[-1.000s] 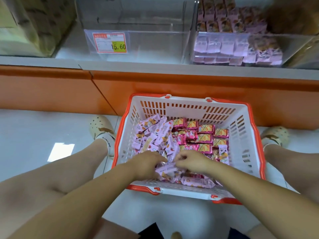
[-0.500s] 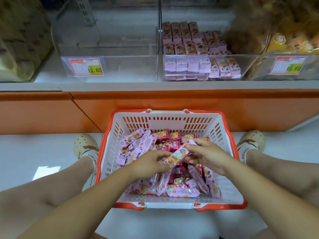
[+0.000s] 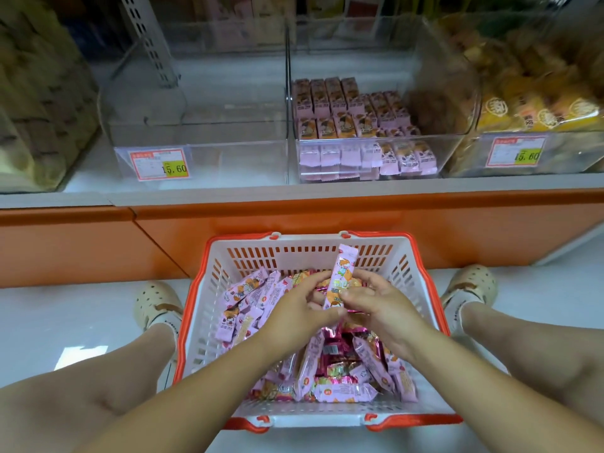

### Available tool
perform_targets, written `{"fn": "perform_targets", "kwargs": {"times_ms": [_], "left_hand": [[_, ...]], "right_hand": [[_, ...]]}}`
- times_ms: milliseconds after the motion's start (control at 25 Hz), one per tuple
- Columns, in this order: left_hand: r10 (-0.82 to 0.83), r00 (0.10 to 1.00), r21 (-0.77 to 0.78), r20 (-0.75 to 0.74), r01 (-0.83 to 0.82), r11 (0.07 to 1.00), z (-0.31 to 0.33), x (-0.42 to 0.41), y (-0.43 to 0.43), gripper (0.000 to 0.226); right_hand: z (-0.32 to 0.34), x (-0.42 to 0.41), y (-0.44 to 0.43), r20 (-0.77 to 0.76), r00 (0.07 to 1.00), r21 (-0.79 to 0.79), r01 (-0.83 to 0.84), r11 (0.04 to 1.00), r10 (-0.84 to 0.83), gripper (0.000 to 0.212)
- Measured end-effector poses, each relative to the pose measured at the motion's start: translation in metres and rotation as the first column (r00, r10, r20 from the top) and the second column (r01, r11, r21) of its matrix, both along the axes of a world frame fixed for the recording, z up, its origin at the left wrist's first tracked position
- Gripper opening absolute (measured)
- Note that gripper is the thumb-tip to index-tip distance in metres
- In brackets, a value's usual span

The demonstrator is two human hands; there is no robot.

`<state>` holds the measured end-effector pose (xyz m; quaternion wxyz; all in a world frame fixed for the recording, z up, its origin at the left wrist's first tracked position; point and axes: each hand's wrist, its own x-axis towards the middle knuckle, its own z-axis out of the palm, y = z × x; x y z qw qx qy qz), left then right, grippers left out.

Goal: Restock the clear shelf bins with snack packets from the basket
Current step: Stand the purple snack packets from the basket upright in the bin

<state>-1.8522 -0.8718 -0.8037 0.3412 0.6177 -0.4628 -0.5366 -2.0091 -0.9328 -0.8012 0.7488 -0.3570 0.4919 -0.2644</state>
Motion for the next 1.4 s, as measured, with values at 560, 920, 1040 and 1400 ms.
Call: {"fn": "perform_targets", "kwargs": {"times_ms": [560, 920, 1040, 1400], "left_hand": [[0.461, 0.539, -0.672, 0.705, 0.301, 0.677, 0.161, 0.088, -0.14, 0.062], [0.328, 0.547, -0.575, 0.77, 0.372, 0.728, 0.14, 0.121, -0.168, 0.073], [0.334, 0.549, -0.58, 0.766, 0.367, 0.727, 0.136, 0.123, -0.17, 0.07], [0.35, 0.514, -0.568, 0.783, 0.363, 0.738, 0.137, 0.12, -0.168, 0.071]], "right_hand": [[0.178, 0.021, -0.178, -0.206, 0.931, -0.714, 0.066, 0.697, -0.3, 0.029], [0.137, 0.072, -0.328, -0.602, 0.732, -0.568, -0.112, 0.815, -0.319, 0.013], [0.127, 0.082, -0.339, -0.671, 0.682, -0.519, -0.155, 0.841, -0.289, 0.025], [0.135, 0.074, -0.317, -0.835, 0.527, -0.431, -0.45, 0.782, -0.157, 0.041]]}}
